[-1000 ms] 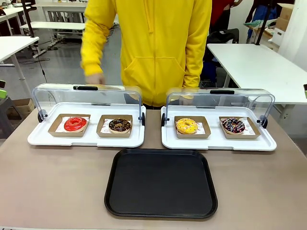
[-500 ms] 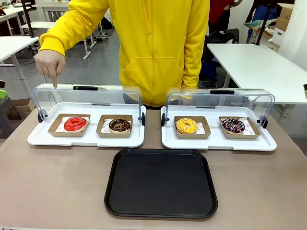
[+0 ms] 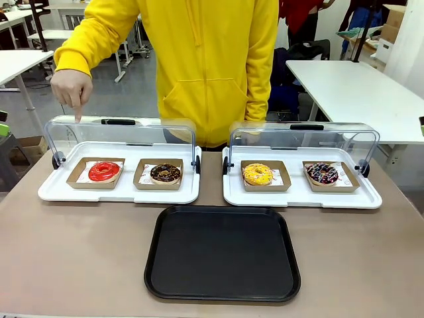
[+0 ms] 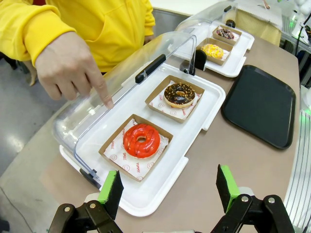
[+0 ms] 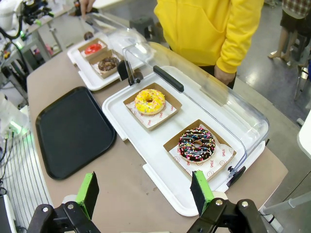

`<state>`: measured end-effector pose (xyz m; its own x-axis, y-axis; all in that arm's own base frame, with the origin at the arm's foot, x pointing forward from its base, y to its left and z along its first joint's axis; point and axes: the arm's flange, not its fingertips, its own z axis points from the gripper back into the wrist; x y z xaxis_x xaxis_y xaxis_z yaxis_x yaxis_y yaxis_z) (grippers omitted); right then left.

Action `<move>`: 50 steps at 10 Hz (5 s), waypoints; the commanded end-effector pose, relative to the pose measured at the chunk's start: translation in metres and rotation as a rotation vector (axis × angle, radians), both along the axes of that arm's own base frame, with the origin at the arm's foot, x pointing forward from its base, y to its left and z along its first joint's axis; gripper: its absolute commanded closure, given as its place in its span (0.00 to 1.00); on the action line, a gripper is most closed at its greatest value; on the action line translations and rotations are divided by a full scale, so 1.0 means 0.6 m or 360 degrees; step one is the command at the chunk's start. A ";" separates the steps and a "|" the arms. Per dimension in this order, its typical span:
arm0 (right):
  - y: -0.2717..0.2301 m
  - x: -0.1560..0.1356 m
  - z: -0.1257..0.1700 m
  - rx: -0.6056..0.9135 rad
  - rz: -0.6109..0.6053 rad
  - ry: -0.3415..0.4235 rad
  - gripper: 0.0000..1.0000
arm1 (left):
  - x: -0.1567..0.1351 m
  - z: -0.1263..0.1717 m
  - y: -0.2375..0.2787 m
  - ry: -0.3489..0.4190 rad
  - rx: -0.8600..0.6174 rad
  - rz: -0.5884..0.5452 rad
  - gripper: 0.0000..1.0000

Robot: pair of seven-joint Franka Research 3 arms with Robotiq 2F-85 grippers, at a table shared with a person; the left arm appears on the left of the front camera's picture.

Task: Move the first donut from the left to the tray.
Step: Pick up the Paper togo box containing the Donut indicated by the person and place it on the Handle tray.

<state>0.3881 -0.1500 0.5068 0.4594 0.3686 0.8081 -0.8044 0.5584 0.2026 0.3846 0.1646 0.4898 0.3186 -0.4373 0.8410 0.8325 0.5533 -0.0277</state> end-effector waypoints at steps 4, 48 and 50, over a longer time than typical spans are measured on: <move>-0.001 0.006 0.003 0.0021 0.0017 -0.0051 0.00 | 0.004 0.001 0.002 -0.0044 -0.0024 -0.0018 0.00; -0.001 0.006 0.003 0.0021 0.0017 -0.0051 0.00 | 0.248 -0.278 -0.237 0.0032 0.1463 -0.0782 0.00; -0.001 0.006 0.003 0.0021 0.0017 -0.0051 0.00 | 0.255 -0.284 -0.236 0.0057 0.1484 -0.0782 0.00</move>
